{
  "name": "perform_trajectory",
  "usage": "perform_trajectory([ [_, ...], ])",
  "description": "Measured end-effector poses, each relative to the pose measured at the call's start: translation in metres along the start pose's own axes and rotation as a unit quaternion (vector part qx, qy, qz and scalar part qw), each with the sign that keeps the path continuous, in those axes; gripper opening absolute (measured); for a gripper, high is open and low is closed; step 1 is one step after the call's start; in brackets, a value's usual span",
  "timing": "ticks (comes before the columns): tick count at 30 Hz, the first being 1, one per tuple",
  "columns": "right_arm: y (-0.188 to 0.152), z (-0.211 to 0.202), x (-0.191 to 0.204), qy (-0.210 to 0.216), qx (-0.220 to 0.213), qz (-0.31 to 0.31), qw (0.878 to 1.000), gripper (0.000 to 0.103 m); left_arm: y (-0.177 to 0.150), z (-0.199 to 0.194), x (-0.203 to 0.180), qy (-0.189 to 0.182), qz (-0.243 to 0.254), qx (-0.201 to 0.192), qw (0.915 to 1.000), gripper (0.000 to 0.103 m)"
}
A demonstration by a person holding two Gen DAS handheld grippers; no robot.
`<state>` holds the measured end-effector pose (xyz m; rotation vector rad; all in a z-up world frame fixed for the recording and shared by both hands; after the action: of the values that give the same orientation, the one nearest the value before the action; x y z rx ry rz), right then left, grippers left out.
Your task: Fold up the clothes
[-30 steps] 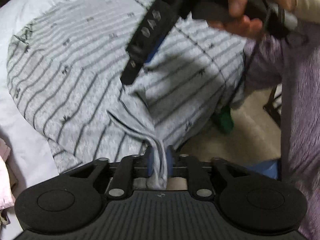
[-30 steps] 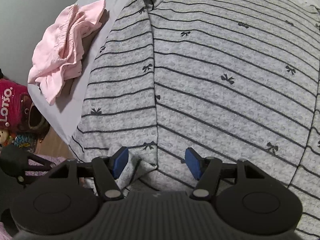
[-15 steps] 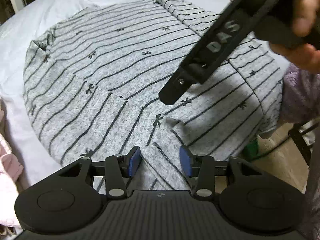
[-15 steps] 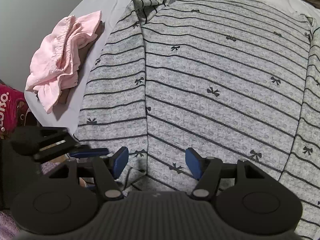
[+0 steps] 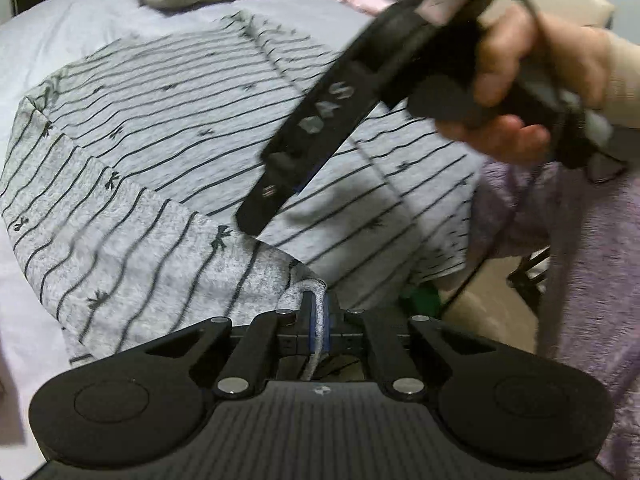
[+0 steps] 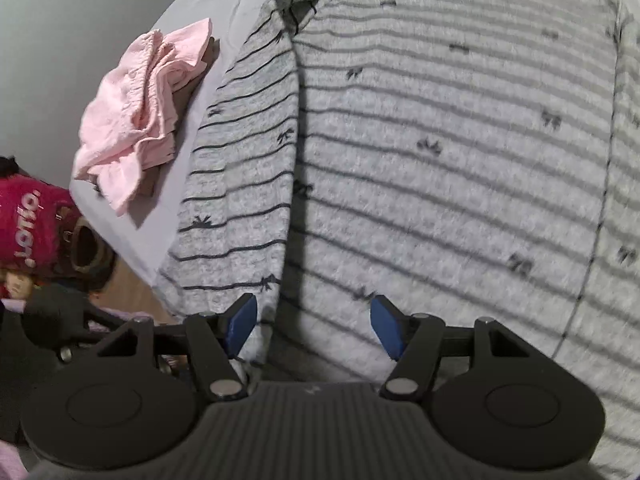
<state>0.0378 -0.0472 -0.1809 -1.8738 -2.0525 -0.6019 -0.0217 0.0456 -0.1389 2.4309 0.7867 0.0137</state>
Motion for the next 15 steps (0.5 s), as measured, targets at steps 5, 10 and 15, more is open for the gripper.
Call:
perform_trajectory([
  [5, -0.011, 0.003, 0.009, 0.044, 0.017, 0.024, 0.999, 0.054, -0.005, -0.013, -0.024, -0.022, 0.019, -0.016, 0.9995, 0.002],
  [10, -0.017, 0.007, 0.019, 0.056, 0.025, 0.019, 0.998, 0.014, -0.021, -0.026, -0.046, -0.034, 0.044, 0.004, 0.9984, 0.002],
  [15, -0.030, 0.015, 0.033, 0.050, 0.048, -0.023, 0.997, 0.010, -0.047, -0.030, -0.061, -0.053, 0.074, 0.052, 0.9945, 0.002],
])
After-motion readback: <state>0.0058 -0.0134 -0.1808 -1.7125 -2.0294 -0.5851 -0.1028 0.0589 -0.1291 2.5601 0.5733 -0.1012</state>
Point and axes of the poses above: each gripper's, at about its wrist camera, not at the fingertips, and z roughly the way its jaws point, x to its left, y to its top, the point moved 7 cm from there along z, roughly the way its jaws point, and after that the axes turned 8 degrees about z, right-handed, at the moved point
